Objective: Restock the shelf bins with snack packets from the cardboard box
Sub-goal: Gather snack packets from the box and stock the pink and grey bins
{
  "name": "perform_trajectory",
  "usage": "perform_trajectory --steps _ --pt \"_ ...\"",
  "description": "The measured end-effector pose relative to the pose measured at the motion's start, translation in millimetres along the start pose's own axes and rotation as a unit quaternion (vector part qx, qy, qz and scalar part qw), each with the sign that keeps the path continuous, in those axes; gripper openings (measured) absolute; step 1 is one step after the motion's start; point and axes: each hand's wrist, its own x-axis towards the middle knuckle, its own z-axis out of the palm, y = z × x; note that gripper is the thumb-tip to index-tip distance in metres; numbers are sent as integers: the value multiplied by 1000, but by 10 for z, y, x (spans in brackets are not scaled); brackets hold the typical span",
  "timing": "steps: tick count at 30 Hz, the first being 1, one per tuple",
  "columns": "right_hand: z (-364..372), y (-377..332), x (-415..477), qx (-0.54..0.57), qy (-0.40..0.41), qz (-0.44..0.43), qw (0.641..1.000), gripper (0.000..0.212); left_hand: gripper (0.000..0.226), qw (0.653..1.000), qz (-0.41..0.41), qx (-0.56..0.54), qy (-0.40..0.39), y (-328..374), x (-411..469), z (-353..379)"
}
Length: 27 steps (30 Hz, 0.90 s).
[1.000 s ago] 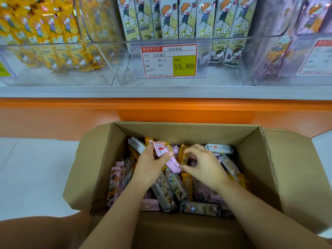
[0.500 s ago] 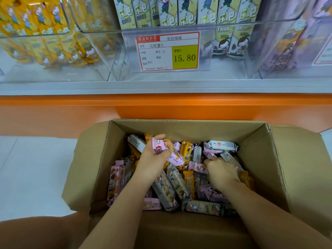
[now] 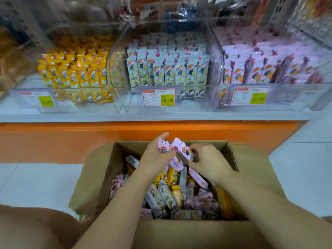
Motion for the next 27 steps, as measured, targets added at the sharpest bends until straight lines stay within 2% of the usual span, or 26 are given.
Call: perform_trajectory --steps 4,10,15,17,19,20,21,23,25,27 --pt "-472 -183 -99 9 13 -30 999 24 62 998 53 39 5 364 -155 12" --pt "-1119 -319 -330 31 30 -50 998 33 65 986 138 75 -55 986 -421 178" --pt "-1575 -373 -534 94 82 -84 989 43 65 973 206 94 -34 1387 -504 352" --pt "-1685 -347 -616 133 104 -97 981 37 63 968 235 89 -20 1505 -453 421" --pt "-1773 -281 -651 166 122 -99 974 20 57 962 260 83 -14 1639 -419 498" --pt "-1829 -214 -638 174 140 -92 970 11 52 958 275 80 -9 1712 -401 535" --pt "-1903 -148 -626 185 169 -82 965 12 45 954 292 71 -5 1790 -381 570" --pt "-2089 -9 -602 215 252 -54 942 29 27 949 312 56 1 1960 -320 637" --pt "-2277 122 -612 232 337 -16 912 36 19 946 323 36 3 2137 -229 722" --pt "-2402 266 -628 231 387 19 892 24 21 941 337 19 -4 2300 -113 844"
